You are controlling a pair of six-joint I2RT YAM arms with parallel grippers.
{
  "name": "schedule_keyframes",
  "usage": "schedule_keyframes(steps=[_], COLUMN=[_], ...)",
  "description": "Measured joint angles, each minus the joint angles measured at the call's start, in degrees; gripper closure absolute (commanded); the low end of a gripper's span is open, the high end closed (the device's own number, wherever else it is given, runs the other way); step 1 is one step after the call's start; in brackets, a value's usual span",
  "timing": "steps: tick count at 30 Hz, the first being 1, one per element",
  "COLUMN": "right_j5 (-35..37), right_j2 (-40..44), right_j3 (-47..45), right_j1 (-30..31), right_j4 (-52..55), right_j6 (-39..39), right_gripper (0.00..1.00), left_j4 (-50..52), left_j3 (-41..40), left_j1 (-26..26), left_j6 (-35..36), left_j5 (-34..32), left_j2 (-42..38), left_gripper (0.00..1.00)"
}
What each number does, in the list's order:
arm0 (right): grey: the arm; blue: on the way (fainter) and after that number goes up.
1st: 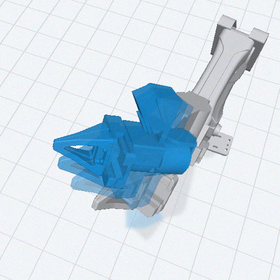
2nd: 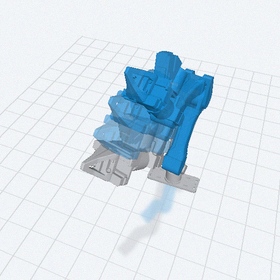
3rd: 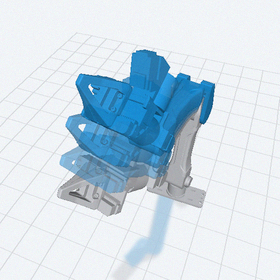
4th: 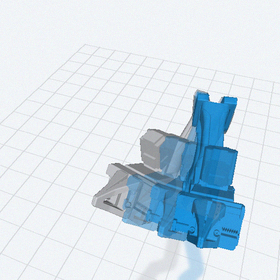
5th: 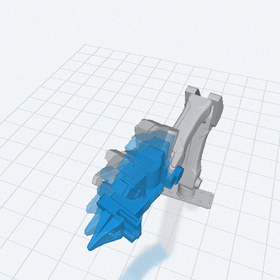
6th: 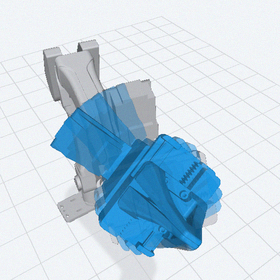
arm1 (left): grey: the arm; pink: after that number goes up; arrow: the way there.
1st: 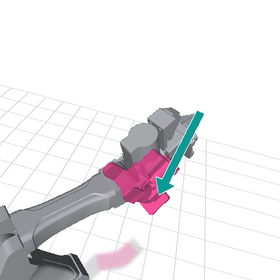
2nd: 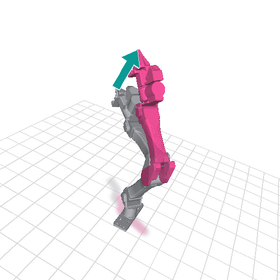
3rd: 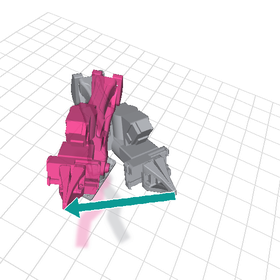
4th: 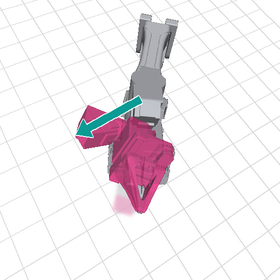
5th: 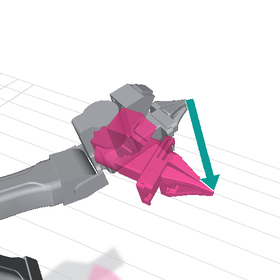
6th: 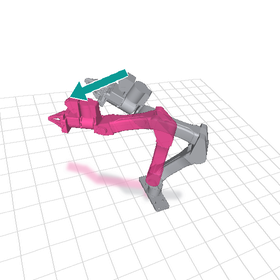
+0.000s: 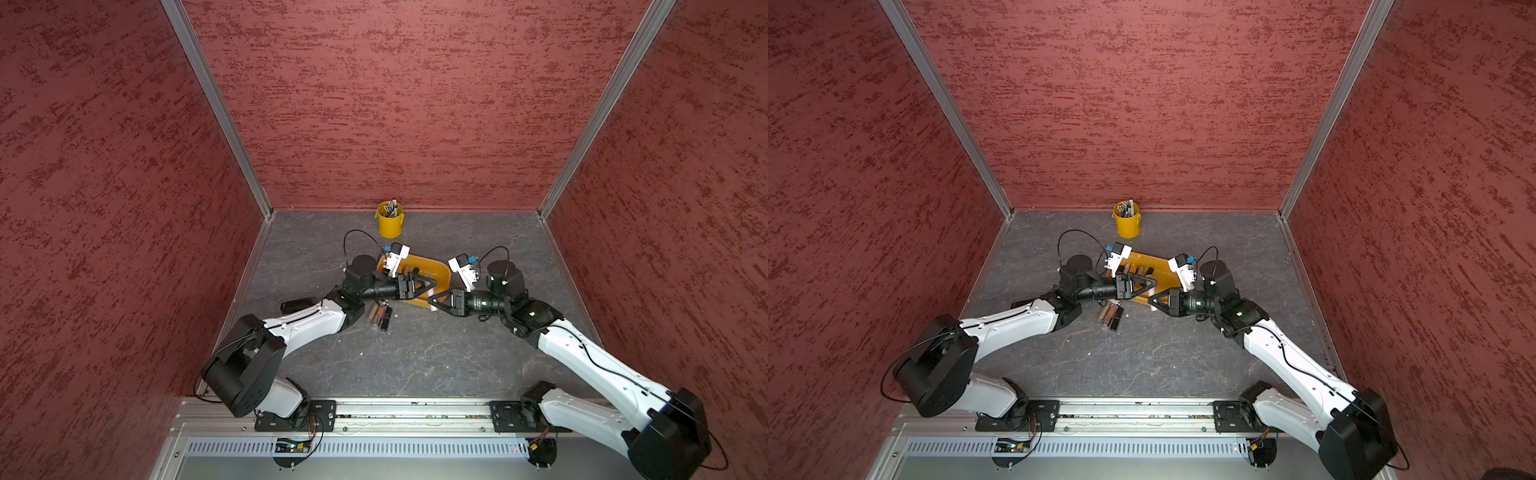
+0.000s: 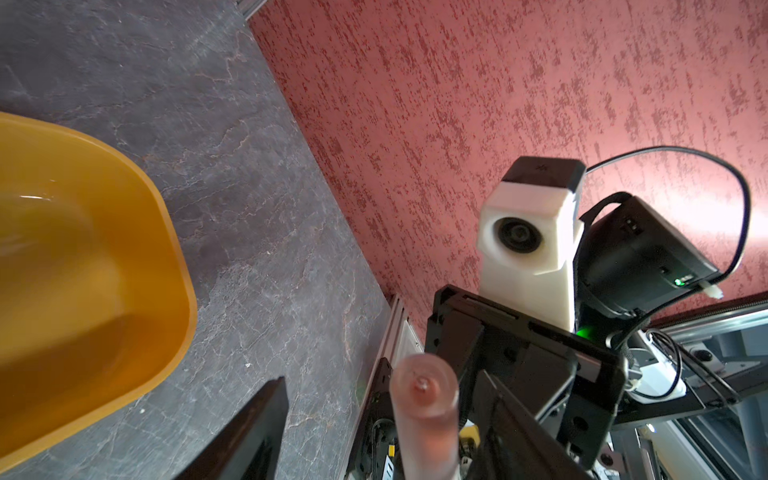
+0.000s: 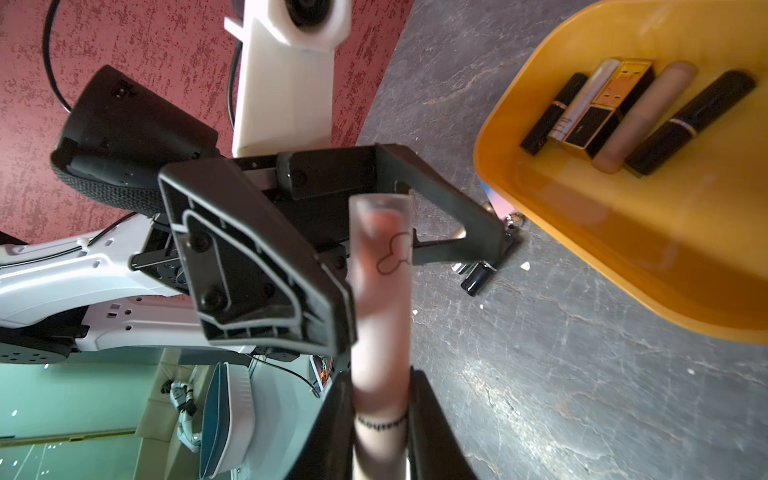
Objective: Put the lipstick into the storage box
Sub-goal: Pick up the lipstick at the center of the board.
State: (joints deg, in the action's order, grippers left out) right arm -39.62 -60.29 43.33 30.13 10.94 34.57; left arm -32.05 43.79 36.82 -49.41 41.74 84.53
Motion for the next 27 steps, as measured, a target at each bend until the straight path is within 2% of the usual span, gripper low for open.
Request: schedule_keyframes(steps=[4,10,16,22,24,27], right_j5=[-0.44,-0.72,-1.11,-1.16,-1.16,-1.11], right_j2=[-0.04,-0.35,-0.76,-0.76,-0.76,-0.76], right_j3=[0.0,0.0,0.0,0.0,0.0,0.0], right_j1=[-0.68,-1.11,-1.31,-1.36,-1.36,-1.38], right_j4=[-0.13,-0.55,-0.96,-0.87,-0.87,-0.85], right_j6=[0.0,0.15,0.22,-0.28,-0.28,0.07], right_gripper=[0.83,0.84,0.84,0.83,0.79,0.6], left_j4=[-1.07,-1.49,-1.4,-1.79,-1.79,-1.7], left_j3=[0.07,1.03,1.88,2.23,2.23,2.23], left_j1=[0.24,0.48,0.44,0.52,0.52,0.55], left_j6=[-0.72,-1.2,-1.42,-2.45,-2.45,-2.21], left_j5=[0.55,1.86,2.34,3.02,3.02,3.1], left_j2=[0.11,0.2,1.03,1.38,1.38,1.38], left_gripper=[0.42,0.56,0.79,0.84,0.86,0.86])
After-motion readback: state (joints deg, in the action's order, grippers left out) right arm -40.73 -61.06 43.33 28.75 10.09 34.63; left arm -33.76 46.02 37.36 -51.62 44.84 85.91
